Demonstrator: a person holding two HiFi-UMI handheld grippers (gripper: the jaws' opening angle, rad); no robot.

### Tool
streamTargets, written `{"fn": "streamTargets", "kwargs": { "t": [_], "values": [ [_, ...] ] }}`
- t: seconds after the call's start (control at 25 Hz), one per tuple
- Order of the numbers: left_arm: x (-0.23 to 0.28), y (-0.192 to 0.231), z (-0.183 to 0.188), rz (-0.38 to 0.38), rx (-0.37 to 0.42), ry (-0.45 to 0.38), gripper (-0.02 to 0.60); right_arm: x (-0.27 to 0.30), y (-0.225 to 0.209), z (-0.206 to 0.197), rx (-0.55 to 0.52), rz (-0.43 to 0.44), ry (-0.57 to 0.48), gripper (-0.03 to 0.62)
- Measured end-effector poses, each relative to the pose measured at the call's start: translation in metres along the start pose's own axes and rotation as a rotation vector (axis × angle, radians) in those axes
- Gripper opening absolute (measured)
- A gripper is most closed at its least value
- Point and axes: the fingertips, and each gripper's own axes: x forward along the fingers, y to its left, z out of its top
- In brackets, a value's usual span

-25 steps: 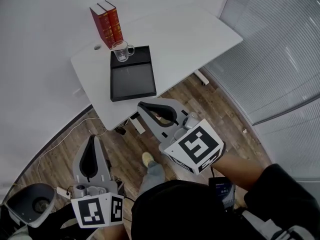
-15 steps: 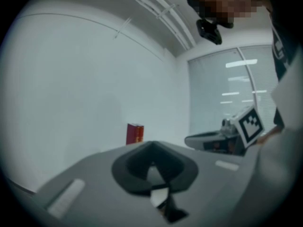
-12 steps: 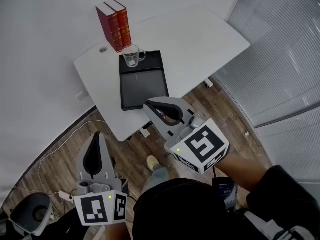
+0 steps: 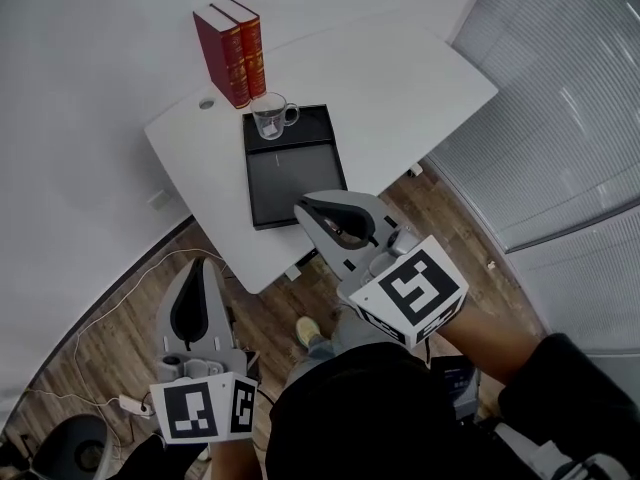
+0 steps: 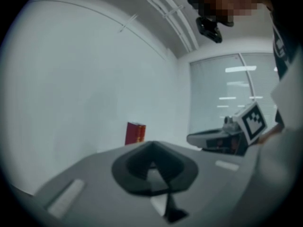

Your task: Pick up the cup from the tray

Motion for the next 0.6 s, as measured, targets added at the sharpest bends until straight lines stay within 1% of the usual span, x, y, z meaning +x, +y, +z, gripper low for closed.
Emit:
{"fn": "streamTargets", "kwargs": {
  "t": [0.36, 0.6],
  "values": [
    [-0.005, 0.001, 0.001, -0.009, -0.016, -0.038, -0.002, -0.013, 0.002, 0.005, -0.068, -0.023, 0.02, 0.014],
    [0.0, 0.003, 0.002, -0.005, -0.019, -0.036, -0.002, -0.014, -0.006, 0.007, -0.064, -0.034, 0.015, 0.014]
  ]
}}
